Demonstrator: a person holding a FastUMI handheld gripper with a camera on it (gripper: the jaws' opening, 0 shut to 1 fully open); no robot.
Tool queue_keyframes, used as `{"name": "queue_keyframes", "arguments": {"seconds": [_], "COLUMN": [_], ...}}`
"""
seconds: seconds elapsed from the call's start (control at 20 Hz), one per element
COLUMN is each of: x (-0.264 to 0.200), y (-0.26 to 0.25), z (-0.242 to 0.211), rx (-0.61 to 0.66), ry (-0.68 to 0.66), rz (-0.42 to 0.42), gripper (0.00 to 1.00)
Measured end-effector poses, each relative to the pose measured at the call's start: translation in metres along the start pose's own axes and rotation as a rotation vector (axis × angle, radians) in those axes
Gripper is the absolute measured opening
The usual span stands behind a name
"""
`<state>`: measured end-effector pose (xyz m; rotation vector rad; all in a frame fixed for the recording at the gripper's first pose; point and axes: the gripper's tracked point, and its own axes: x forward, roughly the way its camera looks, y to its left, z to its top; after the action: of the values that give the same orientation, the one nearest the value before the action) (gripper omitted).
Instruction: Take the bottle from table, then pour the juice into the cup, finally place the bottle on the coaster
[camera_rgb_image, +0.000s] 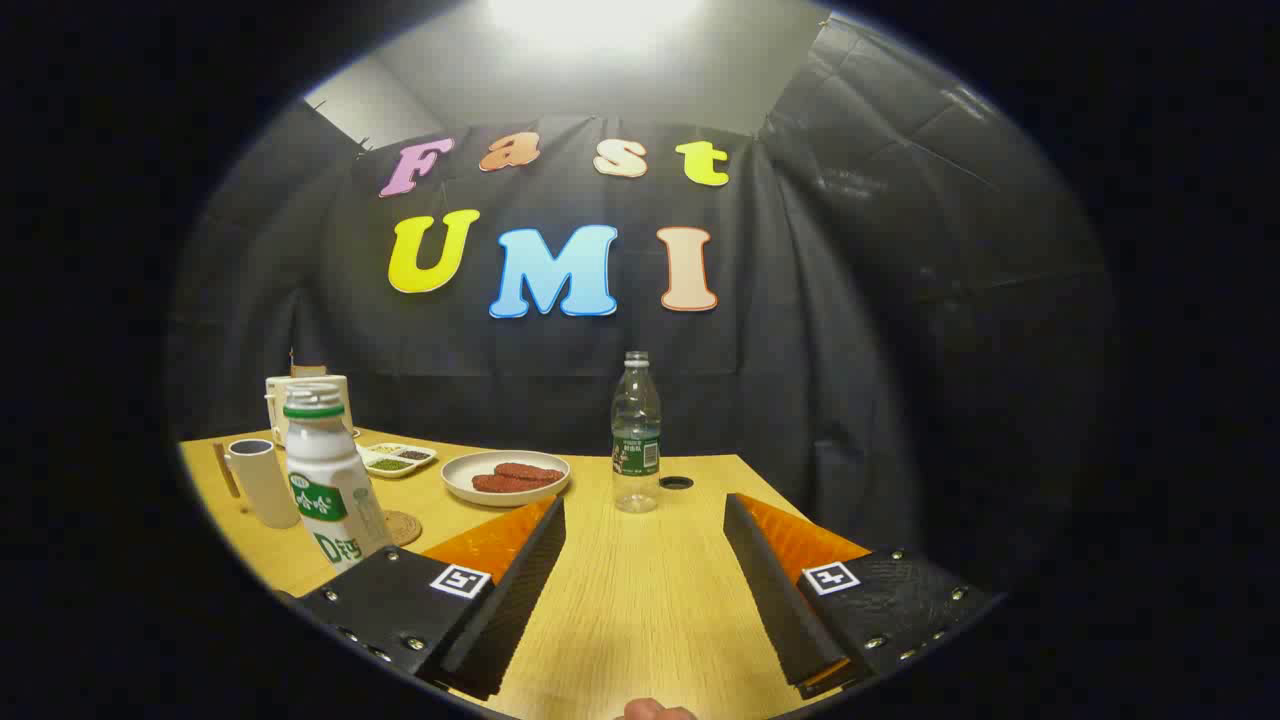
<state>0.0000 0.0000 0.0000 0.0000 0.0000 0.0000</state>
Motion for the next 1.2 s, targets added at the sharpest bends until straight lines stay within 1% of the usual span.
{"name": "queue_keyframes", "arguments": {"seconds": [0.2, 0.55, 0.75, 0.95, 1.2], "x": [-0.016, -0.05, -0.062, -0.074, -0.083], "y": [0.013, 0.037, 0.043, 0.068, 0.108], "z": [0.029, 0.051, 0.055, 0.051, 0.033], "rx": [0.014, 0.039, 0.037, 0.048, 0.059], "ry": [-0.025, -0.009, 0.012, 0.029, 0.058], "rz": [0.0, 0.029, 0.032, 0.08, 0.157], "gripper": [0.98, 0.98, 0.98, 0.98, 0.98]}}
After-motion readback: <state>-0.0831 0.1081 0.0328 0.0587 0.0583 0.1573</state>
